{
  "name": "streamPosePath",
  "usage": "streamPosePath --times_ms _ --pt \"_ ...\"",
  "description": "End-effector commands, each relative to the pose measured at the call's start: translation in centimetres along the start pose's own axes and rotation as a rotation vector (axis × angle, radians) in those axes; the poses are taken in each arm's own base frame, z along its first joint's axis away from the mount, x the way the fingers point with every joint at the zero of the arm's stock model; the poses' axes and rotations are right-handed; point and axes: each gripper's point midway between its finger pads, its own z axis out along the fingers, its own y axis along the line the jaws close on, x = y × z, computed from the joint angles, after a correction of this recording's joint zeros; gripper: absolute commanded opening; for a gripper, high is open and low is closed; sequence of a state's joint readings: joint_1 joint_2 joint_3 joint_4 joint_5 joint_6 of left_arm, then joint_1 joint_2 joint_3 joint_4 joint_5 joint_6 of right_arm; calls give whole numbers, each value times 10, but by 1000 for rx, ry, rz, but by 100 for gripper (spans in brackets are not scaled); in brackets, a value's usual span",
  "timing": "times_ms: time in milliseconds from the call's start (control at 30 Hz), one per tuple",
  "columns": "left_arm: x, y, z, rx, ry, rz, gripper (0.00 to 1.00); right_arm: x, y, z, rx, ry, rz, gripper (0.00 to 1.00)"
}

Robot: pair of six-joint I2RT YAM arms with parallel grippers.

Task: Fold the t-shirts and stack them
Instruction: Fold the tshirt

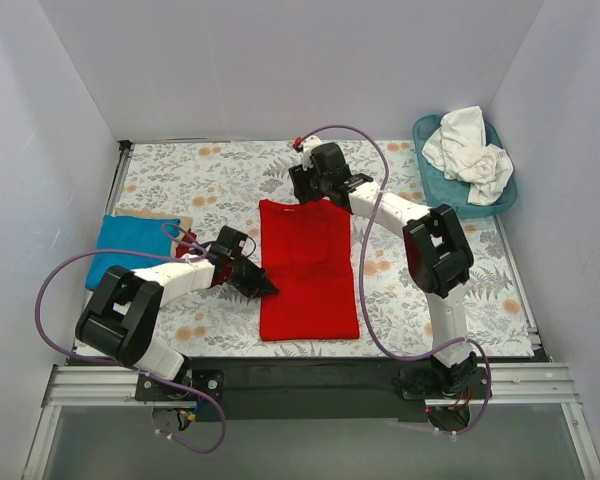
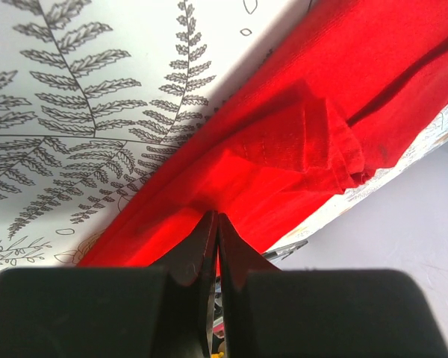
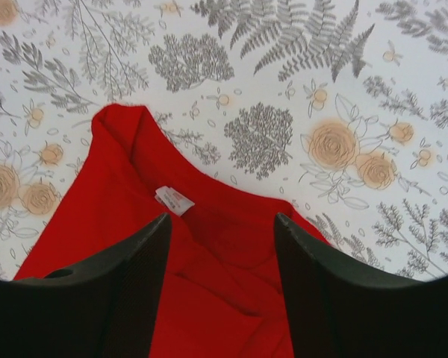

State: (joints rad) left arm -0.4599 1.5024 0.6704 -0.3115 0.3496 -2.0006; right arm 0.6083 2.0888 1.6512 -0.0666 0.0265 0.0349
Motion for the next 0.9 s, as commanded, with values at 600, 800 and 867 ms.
streamPosePath --times_ms 600,800,867 --pt "-6 -9 -5 20 -19 -6 1 64 27 35 -151 146 40 28" --pt "-7 -3 -4 8 -24 -17 1 52 19 23 -100 121 52 6" --pt "-6 -1 -4 5 -25 -20 1 41 14 14 -64 101 54 4"
